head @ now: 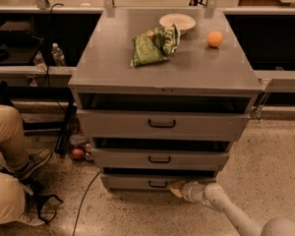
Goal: Close bottom drawer
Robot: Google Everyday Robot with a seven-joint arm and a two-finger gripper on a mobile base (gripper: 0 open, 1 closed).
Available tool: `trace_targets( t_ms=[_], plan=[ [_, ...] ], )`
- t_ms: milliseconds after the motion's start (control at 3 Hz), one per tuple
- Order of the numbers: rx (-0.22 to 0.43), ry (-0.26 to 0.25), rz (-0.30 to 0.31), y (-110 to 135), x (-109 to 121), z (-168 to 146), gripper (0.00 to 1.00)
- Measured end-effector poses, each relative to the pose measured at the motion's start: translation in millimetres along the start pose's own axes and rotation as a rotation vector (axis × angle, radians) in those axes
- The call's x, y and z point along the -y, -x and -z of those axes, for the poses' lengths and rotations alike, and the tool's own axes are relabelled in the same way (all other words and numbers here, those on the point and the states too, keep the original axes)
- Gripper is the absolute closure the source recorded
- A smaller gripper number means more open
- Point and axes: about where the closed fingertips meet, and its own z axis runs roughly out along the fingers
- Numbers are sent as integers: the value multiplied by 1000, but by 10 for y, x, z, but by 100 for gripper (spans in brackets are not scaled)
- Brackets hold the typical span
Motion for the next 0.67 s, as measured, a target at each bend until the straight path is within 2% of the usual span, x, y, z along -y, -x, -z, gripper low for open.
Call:
trace_targets(
  t_ms=[333, 667],
  plan=[
    [-5, -2, -3, -26, -6, 23, 100],
    [-77, -33, -55, -269, -20, 207, 100]
  ],
)
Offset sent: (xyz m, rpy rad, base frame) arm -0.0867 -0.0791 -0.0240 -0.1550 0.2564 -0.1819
